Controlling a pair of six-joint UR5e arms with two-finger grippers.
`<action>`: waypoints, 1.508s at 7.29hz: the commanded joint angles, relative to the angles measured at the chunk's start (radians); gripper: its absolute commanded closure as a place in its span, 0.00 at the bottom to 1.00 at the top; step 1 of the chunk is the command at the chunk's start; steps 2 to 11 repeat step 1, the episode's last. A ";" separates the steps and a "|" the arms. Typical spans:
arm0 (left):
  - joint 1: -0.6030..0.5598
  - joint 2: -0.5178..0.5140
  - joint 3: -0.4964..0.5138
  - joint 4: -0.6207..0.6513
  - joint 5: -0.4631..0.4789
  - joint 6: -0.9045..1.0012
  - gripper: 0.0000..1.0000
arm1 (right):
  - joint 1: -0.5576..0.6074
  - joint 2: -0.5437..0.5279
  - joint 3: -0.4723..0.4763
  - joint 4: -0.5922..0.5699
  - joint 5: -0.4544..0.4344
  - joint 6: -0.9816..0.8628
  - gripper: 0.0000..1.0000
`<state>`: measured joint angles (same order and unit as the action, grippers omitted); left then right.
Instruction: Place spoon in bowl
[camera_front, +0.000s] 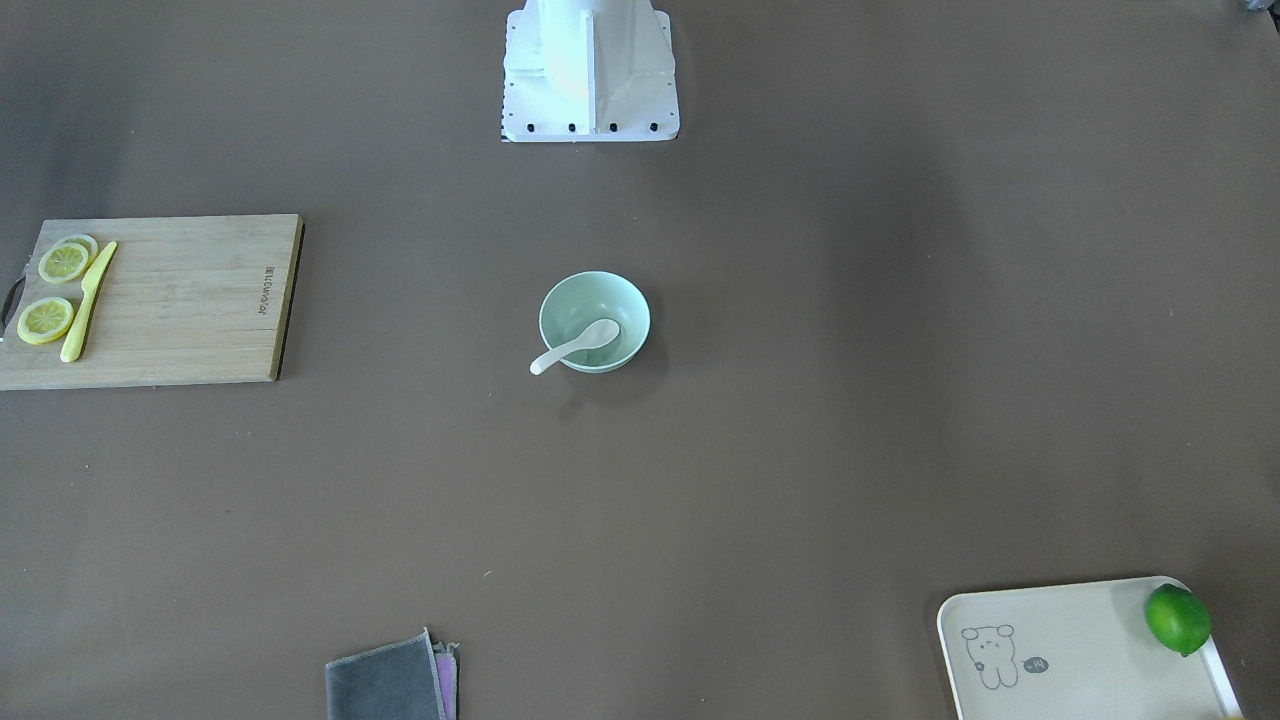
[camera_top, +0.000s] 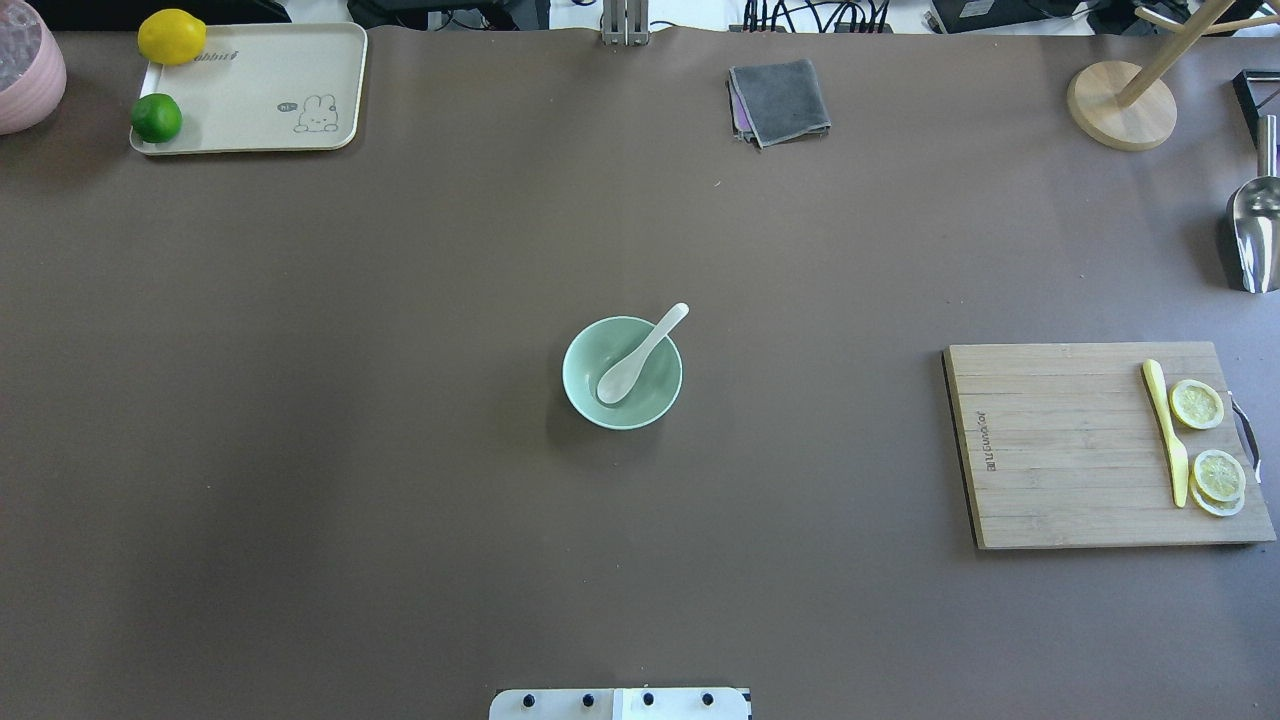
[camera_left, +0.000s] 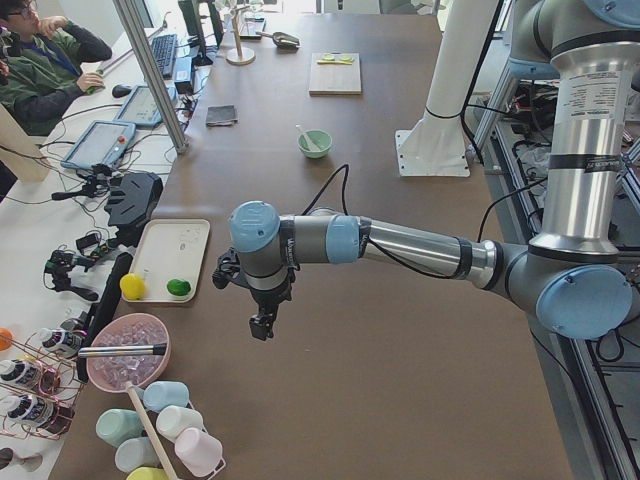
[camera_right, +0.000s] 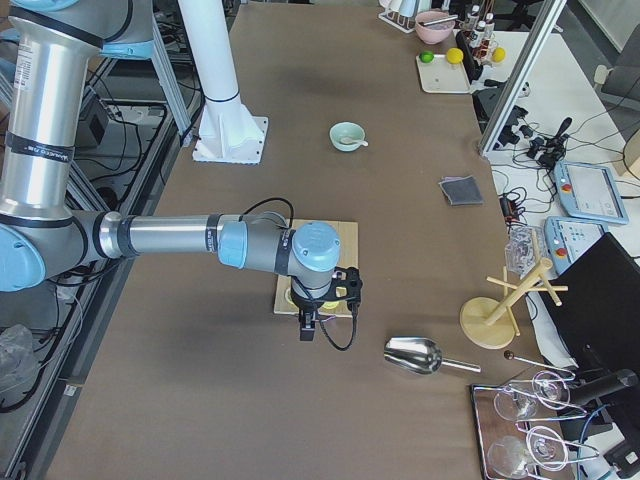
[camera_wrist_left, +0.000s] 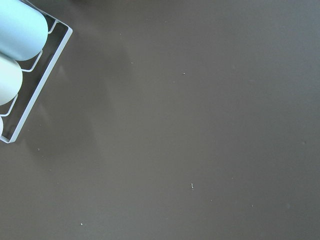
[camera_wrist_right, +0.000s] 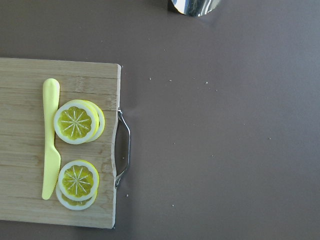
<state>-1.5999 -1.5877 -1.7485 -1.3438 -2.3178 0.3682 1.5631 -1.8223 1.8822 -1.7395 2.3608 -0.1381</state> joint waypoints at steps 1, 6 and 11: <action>0.000 0.000 0.000 0.000 0.000 0.000 0.02 | 0.000 0.000 0.000 0.000 0.000 0.000 0.00; 0.000 0.000 0.000 0.000 0.000 0.000 0.02 | 0.000 0.000 0.000 0.000 0.000 0.000 0.00; 0.000 0.000 0.000 0.000 0.000 0.000 0.02 | 0.000 0.000 0.000 0.000 0.000 0.000 0.00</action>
